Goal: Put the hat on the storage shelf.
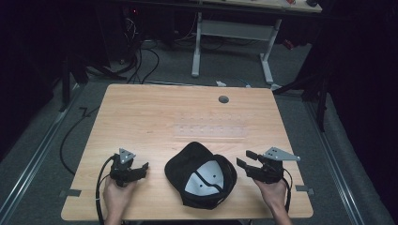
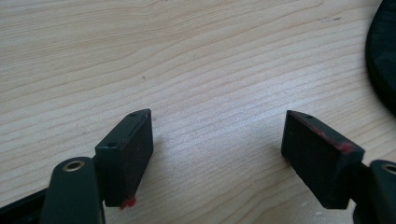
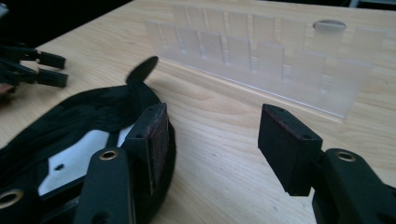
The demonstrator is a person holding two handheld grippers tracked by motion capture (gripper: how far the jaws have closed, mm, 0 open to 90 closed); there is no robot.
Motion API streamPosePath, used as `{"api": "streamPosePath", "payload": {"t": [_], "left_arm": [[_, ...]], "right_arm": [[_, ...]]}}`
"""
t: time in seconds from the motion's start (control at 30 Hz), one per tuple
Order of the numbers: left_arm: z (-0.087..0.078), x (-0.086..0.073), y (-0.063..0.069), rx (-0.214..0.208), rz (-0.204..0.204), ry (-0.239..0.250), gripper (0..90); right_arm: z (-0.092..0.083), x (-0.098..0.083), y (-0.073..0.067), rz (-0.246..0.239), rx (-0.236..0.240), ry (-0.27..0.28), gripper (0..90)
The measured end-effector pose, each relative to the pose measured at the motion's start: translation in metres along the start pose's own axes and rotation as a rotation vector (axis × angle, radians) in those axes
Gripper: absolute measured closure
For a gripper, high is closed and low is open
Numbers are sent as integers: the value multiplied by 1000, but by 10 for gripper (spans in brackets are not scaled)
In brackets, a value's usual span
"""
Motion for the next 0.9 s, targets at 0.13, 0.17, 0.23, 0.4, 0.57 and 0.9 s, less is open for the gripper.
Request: {"api": "streamPosePath", "payload": {"t": [0.13,0.17,0.23,0.4,0.57,0.9], "left_arm": [[0,0,0,0,0,0,253],[0,0,0,0,0,0,253],[0,0,0,0,0,0,253],[0,0,0,0,0,0,253],[0,0,0,0,0,0,253],[0,0,0,0,0,0,253]], "right_arm": [[2,6,-7,-24,18,-2,431],[2,7,-8,-29,22,-5,431],[5,9,-11,-38,31,-6,431],[12,16,-19,-60,61,-12,426],[23,22,-26,-80,82,-37,419],[47,27,-32,-99,115,-95,400]]}}
Point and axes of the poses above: each handheld gripper's, and its own axes: z roughly forward along the jaws, x roughly out of its top, y roughly to its right, the point moved 3 cm from there along z, roughly forward along the jaws, and after that the axes turned 5 degrees about -y, right-handed, at the moved point
